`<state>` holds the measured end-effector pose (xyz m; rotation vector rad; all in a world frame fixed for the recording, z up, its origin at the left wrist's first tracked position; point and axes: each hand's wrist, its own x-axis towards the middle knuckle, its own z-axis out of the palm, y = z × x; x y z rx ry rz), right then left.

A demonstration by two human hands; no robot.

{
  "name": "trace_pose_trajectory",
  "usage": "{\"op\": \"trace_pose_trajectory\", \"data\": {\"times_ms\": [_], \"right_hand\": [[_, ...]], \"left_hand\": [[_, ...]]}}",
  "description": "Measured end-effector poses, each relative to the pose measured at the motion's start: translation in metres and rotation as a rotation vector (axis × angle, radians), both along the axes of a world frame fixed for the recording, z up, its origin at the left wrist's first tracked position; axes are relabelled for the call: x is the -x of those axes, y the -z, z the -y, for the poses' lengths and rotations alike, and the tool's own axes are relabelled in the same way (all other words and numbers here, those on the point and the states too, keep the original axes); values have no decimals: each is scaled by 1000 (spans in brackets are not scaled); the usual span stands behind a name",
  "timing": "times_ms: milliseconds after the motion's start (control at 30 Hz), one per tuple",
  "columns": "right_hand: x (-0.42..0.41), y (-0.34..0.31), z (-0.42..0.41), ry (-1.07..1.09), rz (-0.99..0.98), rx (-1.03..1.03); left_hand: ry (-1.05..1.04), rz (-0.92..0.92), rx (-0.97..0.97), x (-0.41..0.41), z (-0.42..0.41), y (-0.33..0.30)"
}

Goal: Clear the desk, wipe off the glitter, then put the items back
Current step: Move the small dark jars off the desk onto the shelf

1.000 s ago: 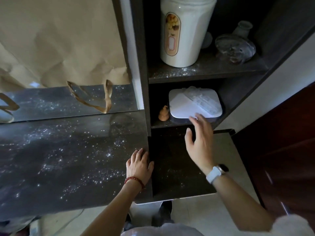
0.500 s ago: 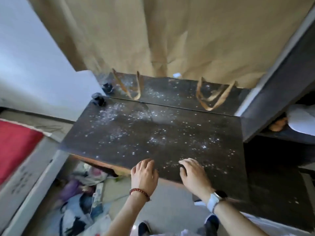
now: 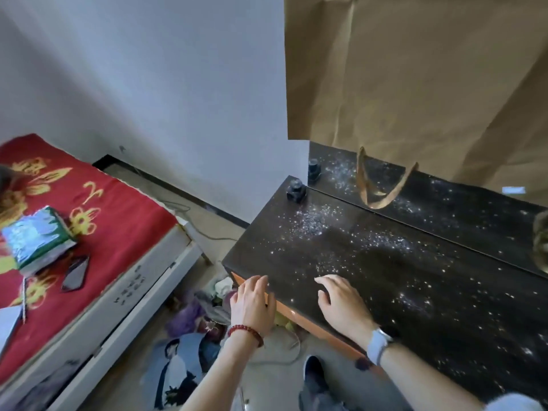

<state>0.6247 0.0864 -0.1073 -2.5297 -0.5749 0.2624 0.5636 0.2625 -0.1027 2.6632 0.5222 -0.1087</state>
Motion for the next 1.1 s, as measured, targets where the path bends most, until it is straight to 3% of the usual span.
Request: {"op": "trace_pose_trajectory", "data": {"times_ms": [167, 333, 600, 800, 1100], "right_hand": [[-81, 7, -41, 84, -8, -119], [-179, 20, -83, 96, -10, -81], [-266, 42, -127, 81, -21, 51], [-276, 44, -135, 96, -22, -74], [-161, 28, -80, 223, -145, -283]], "left_hand": [[-20, -94, -14, -69, -30, 21], [-44, -200, -23, -130, -57, 48], [-63, -231, -121, -137, -71, 85], [-84, -206, -204, -142, -72, 92], [-31, -343, -80, -140, -74, 83]]}}
